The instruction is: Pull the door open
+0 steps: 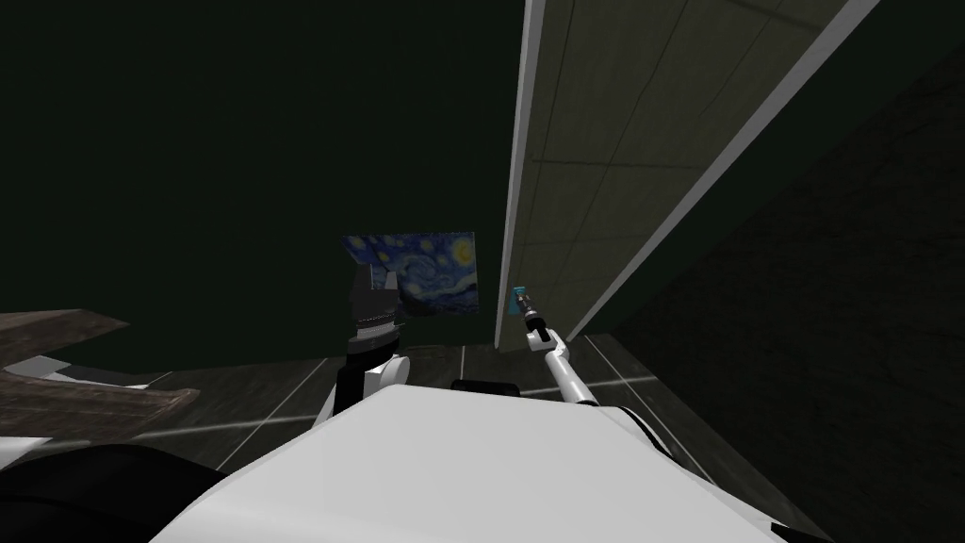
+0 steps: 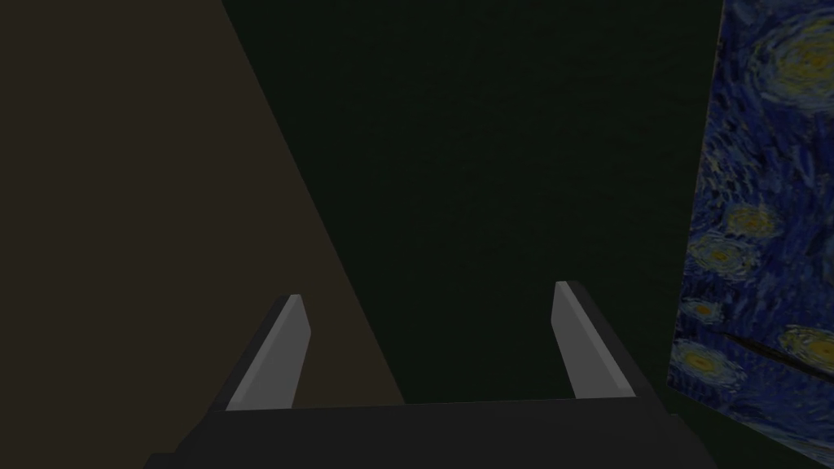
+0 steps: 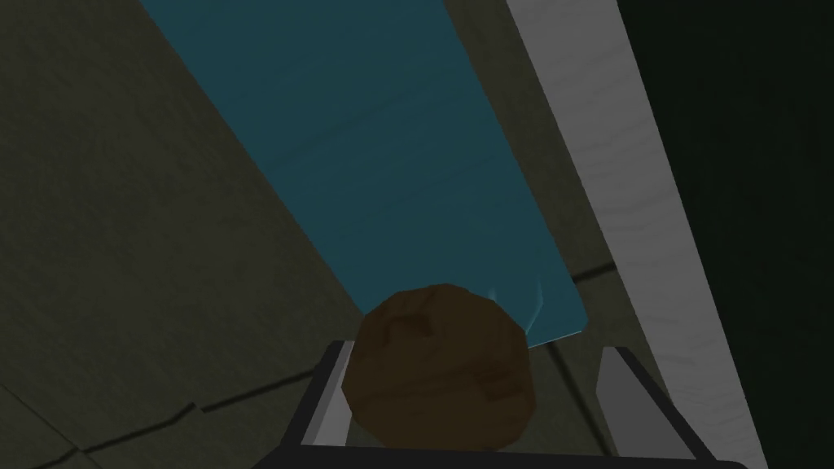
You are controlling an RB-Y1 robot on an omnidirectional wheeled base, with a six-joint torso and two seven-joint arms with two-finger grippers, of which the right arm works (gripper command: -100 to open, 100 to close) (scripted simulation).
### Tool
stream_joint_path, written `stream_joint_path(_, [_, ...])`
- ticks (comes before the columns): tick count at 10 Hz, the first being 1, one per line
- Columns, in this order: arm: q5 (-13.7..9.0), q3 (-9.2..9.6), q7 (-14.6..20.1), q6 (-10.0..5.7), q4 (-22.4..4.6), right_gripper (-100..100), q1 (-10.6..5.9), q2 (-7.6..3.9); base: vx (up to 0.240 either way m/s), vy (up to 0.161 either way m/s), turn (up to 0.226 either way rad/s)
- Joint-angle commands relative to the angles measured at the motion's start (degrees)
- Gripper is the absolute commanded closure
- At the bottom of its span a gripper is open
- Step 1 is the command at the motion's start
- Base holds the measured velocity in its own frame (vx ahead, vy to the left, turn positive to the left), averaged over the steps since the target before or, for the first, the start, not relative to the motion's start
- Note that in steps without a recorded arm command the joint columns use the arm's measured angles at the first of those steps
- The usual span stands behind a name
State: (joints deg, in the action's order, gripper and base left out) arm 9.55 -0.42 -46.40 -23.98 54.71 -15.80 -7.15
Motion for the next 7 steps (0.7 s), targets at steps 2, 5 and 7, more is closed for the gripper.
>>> stream_joint_path(2, [-1.51, 1.42, 3.71, -0.16, -0.16, 100, 0.46, 1.15, -0.047, -0.028, 0.028])
stream_joint_path(5, [-3.93, 2.08, 8.09, -0.23, -0.15, 100, 0.38, 1.17, -0.063, -0.028, 0.033])
stream_joint_path(7, [-5.14, 2.40, 10.24, -0.27, -0.15, 100, 0.34, 1.19, -0.039, -0.037, 0.042])
